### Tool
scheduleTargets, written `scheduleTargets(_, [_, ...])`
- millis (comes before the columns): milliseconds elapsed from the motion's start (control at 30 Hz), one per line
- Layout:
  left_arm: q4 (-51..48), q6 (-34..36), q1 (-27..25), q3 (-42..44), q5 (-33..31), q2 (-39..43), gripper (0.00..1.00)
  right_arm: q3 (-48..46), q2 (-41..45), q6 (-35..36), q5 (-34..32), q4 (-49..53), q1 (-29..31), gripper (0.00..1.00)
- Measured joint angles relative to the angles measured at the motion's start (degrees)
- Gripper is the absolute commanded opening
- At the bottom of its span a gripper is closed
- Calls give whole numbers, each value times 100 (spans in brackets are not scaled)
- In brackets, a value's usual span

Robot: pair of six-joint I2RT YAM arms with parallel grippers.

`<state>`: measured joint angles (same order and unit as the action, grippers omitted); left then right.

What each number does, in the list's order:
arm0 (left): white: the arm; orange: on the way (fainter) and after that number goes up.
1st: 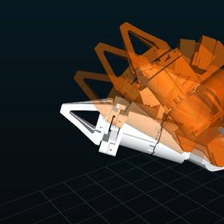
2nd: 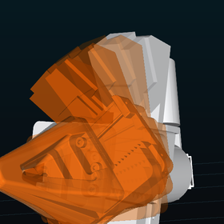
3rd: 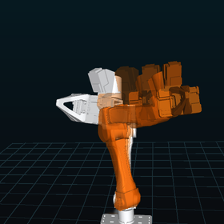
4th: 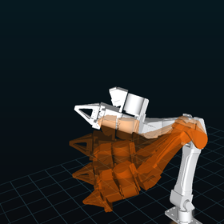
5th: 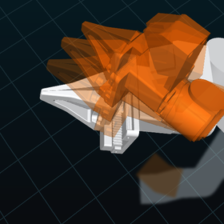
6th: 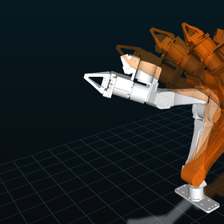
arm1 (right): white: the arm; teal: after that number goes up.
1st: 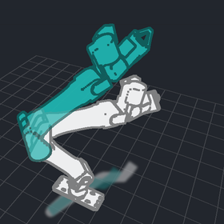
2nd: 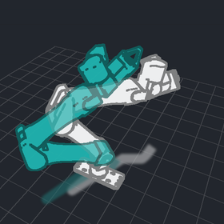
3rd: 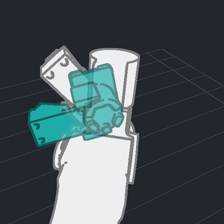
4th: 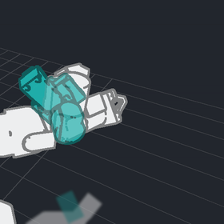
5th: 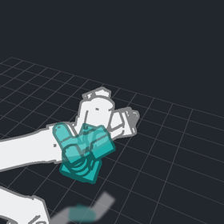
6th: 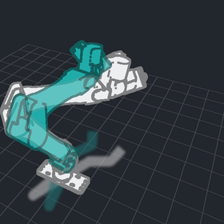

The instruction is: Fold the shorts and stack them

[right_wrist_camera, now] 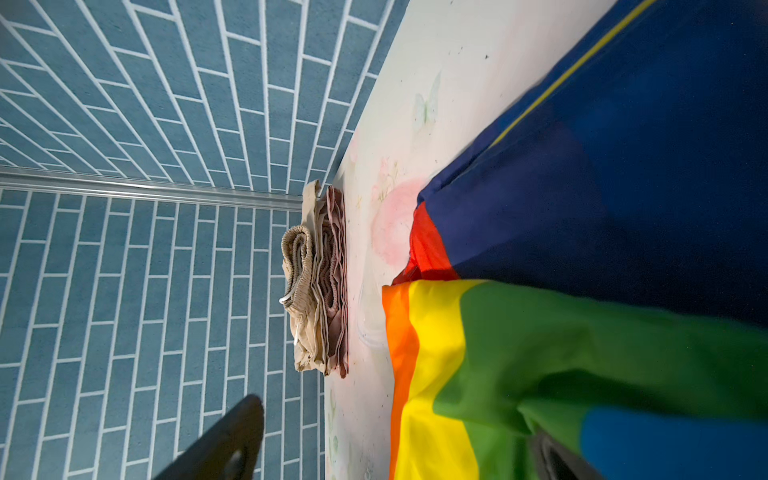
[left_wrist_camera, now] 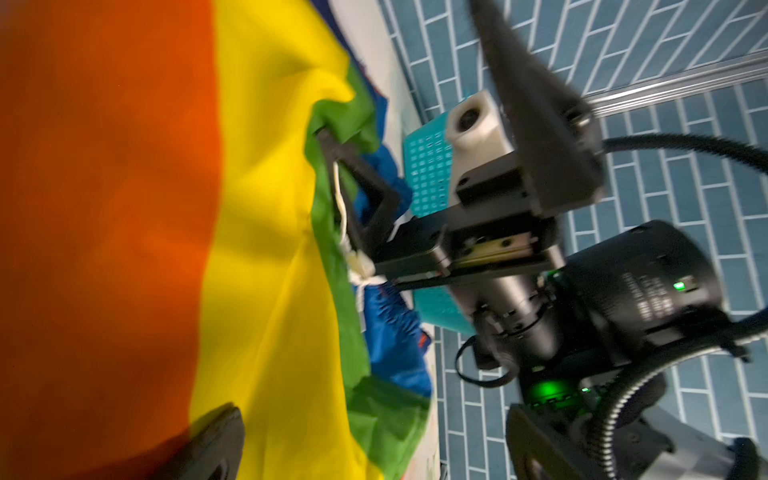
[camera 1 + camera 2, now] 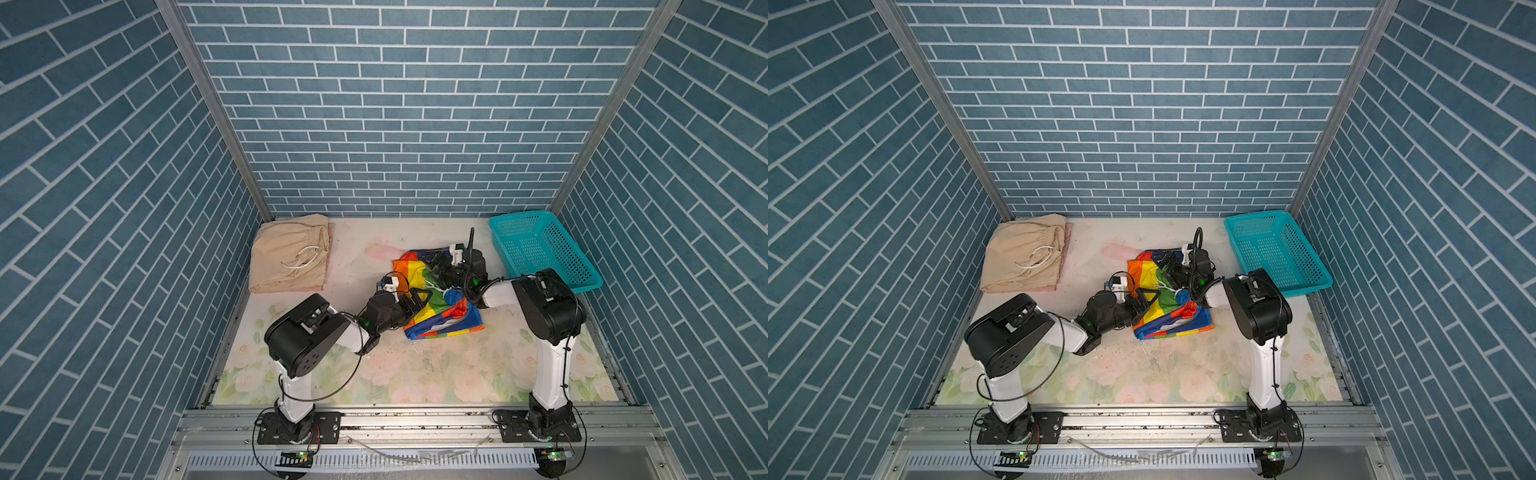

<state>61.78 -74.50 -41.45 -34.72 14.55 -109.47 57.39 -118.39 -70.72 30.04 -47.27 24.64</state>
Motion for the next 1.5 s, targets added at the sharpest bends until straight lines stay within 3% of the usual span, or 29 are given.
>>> scheduleTargets(267, [1058, -308, 26, 120, 4, -481, 100, -20, -66, 157, 450, -105, -372, 99])
scheduleTargets(567, [1021, -195, 44, 168, 11, -428, 100, -28, 184, 813, 962, 466, -942, 99])
scheduleTargets(833, [-761, 420, 96, -225, 140, 334, 100, -793, 2059, 1362, 802, 1255, -1023, 99])
scheduleTargets(1000, [-2006, 846, 446, -903, 275, 1126, 100, -1746, 3222, 1405, 540, 1187, -754, 99])
scheduleTargets(1167, [-2680, 1082, 973, -1910, 444, 1067, 100, -2411, 3348, 1355, 240, 1167, -337, 99])
scheduleTargets(1333, [-3257, 1189, 1156, -3132, 651, 160, 100, -2627, 3062, 1353, 155, 868, -168, 98])
scheduleTargets(1500, [-3716, 1268, 1152, -3748, 839, -592, 100, -2872, 2632, 1357, 144, 608, -240, 99])
